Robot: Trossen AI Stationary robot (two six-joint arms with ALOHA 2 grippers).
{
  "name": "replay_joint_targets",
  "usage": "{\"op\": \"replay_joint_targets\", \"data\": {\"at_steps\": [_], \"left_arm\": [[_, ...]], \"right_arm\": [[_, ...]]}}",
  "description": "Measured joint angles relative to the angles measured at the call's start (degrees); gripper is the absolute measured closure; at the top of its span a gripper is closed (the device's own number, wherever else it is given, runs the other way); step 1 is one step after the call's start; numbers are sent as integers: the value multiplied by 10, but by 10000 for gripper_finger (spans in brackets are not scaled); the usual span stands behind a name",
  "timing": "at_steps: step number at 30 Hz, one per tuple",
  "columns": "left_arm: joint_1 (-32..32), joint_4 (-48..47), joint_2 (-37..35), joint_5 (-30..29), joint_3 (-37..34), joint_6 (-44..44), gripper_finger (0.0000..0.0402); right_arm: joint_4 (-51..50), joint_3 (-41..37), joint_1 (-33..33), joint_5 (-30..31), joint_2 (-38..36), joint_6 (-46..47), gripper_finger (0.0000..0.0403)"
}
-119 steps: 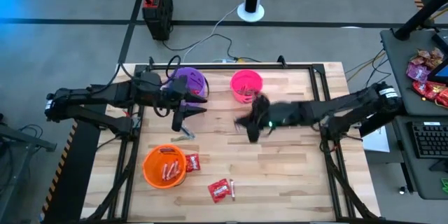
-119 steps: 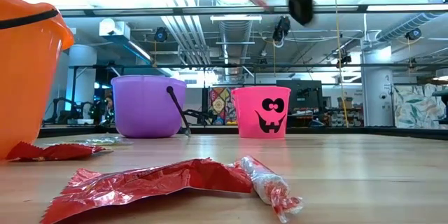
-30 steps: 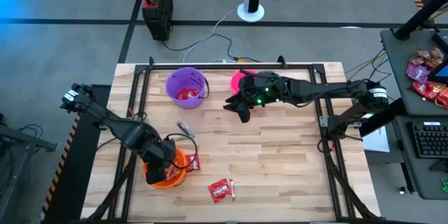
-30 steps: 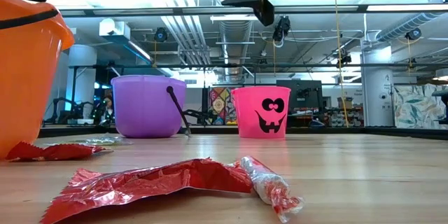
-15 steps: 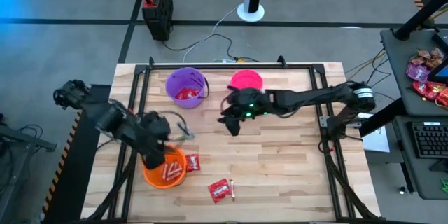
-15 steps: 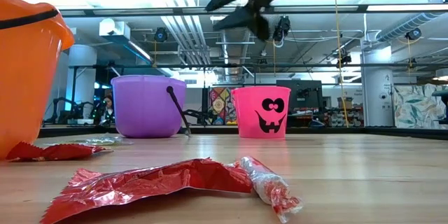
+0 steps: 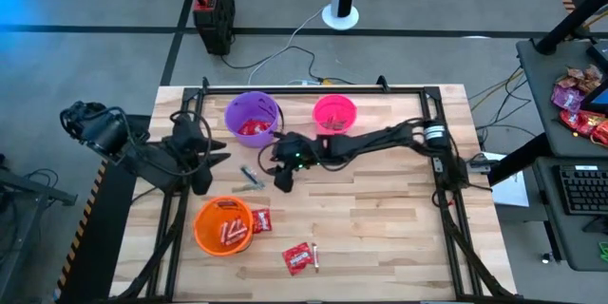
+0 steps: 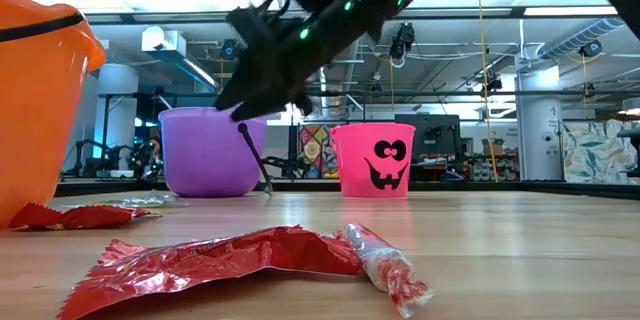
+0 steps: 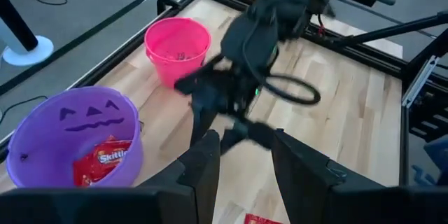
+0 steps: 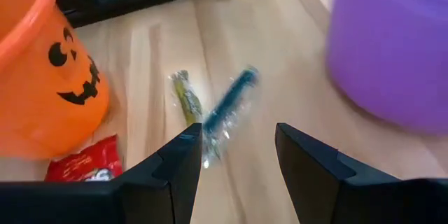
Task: Sort candy by brand, put in halloween buckets
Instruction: Put the transparent blue candy into the pink bucket
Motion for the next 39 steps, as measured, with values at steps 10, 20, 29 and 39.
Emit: {"op": "replay_joint_targets", "data": {"at_steps": [10, 20, 29, 39], "left_arm": [[0, 4, 16, 0, -1, -1, 288], [0, 3, 19, -2, -2, -1, 288], [0, 2, 19, -2, -2, -1, 288], [0, 1, 19, -2, -2, -1, 288]], "right_arm": [[85, 30, 33, 19, 98, -96, 229], [102, 61, 45, 45, 168, -54, 229], [79, 65, 45, 47, 182, -32, 239], [68, 63, 38, 47, 177, -28, 382]]}}
